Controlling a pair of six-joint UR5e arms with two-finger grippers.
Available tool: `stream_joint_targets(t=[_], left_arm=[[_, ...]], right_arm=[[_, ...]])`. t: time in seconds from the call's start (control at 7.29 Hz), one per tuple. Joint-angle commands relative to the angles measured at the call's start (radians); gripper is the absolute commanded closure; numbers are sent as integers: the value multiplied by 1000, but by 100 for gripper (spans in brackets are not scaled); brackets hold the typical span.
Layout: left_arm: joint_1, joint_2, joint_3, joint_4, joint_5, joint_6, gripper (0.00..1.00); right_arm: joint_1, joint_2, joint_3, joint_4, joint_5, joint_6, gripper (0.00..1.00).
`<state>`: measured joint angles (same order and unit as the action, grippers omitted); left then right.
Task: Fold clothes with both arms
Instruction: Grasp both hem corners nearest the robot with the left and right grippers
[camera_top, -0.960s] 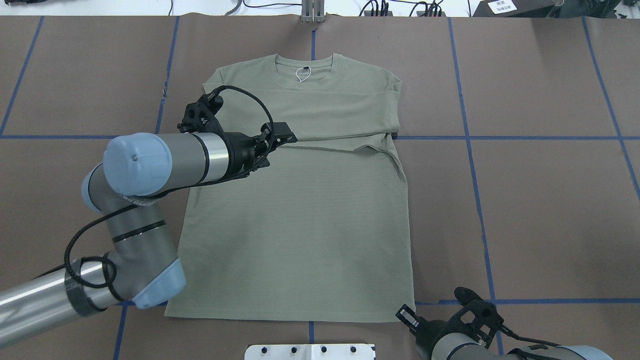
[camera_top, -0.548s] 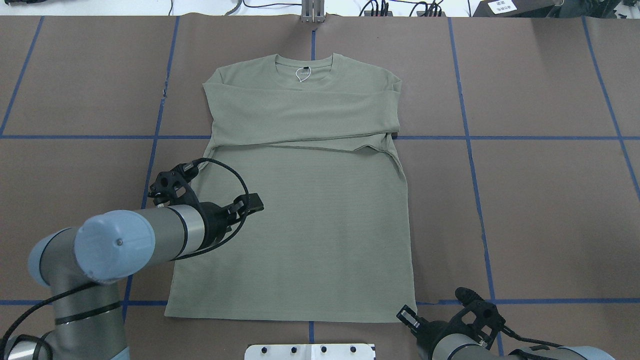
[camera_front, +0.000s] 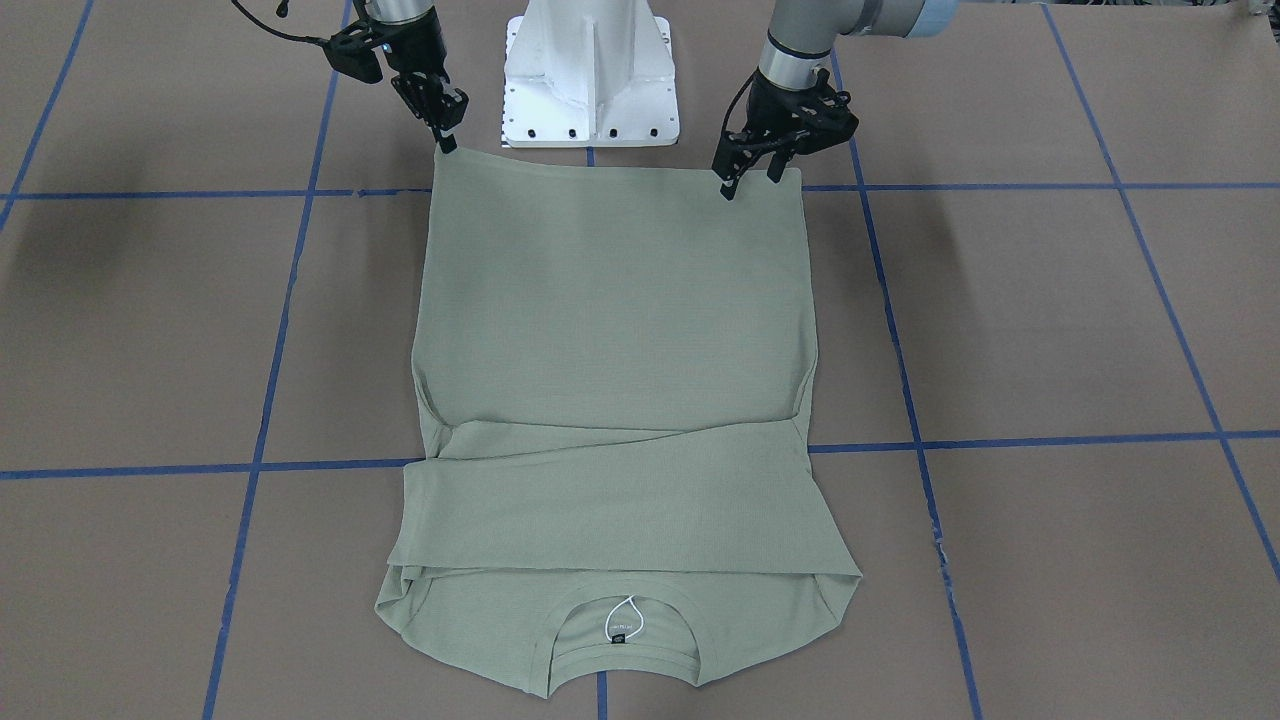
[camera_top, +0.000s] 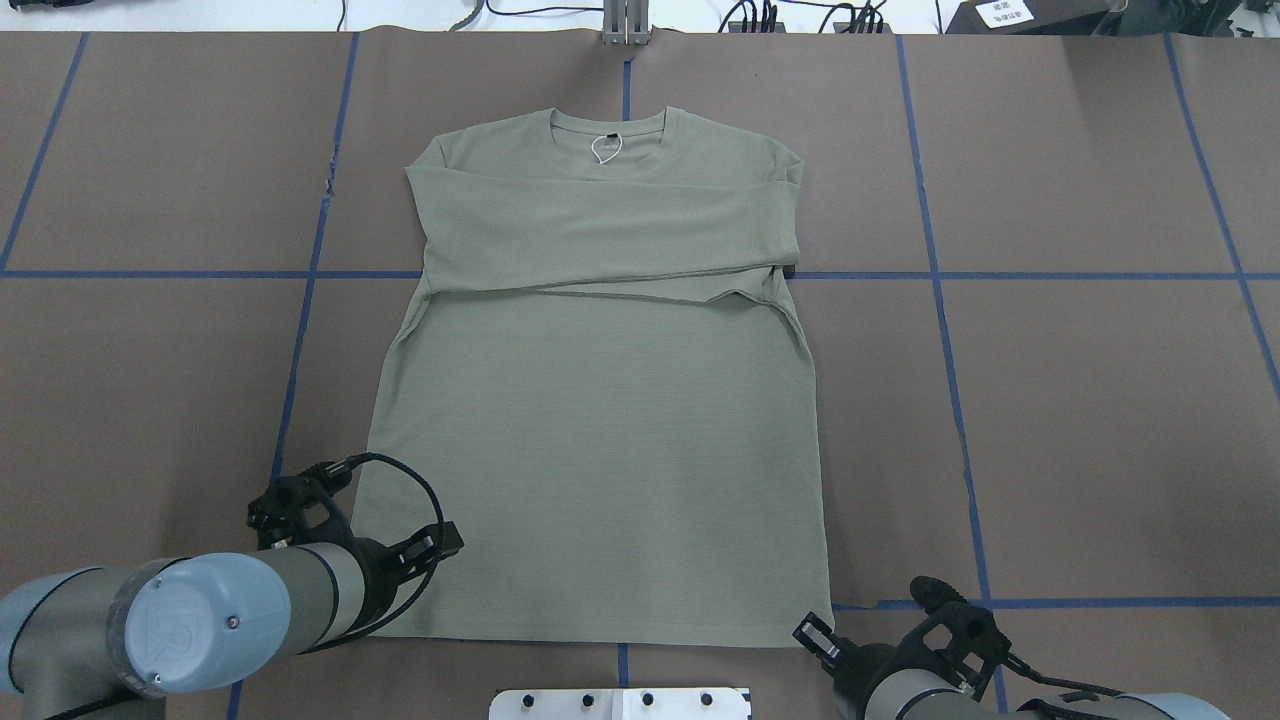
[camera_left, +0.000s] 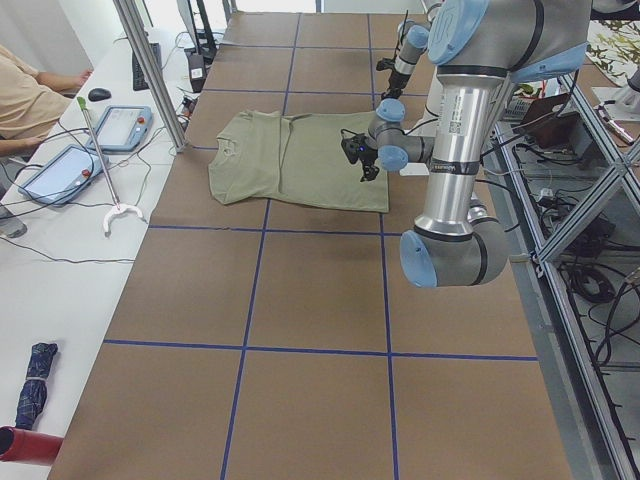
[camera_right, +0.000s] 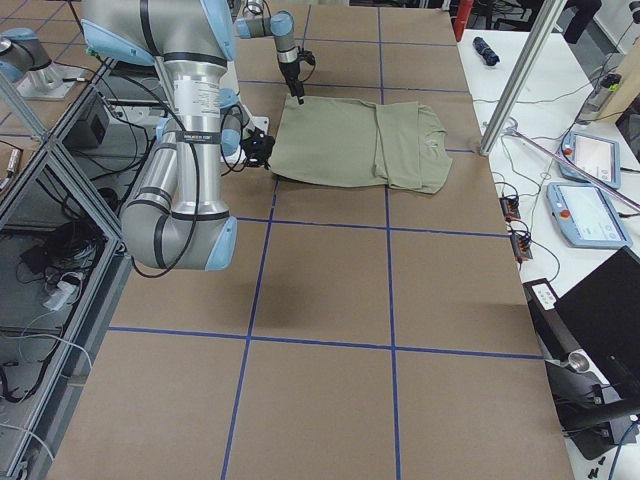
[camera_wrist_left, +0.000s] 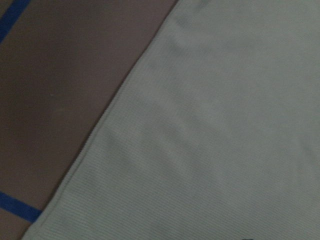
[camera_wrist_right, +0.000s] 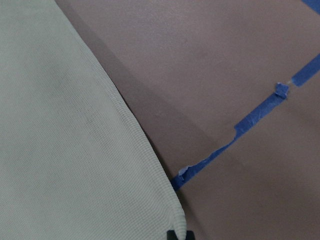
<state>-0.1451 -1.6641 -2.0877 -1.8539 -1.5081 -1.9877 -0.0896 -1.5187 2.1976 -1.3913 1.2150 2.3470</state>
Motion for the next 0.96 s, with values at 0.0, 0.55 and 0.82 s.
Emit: stream_joint_targets(t=[0.0, 0.55, 0.82], left_arm=[[13, 75, -34, 12, 0, -13, 12], [42, 81, -31, 27, -1, -16, 21], [54, 87, -26, 27, -1, -22, 30]], right_arm=[[1, 0, 1, 0, -2, 0, 100], [1, 3, 1, 0, -5, 0, 100], [2, 5, 2, 0, -5, 0, 100]])
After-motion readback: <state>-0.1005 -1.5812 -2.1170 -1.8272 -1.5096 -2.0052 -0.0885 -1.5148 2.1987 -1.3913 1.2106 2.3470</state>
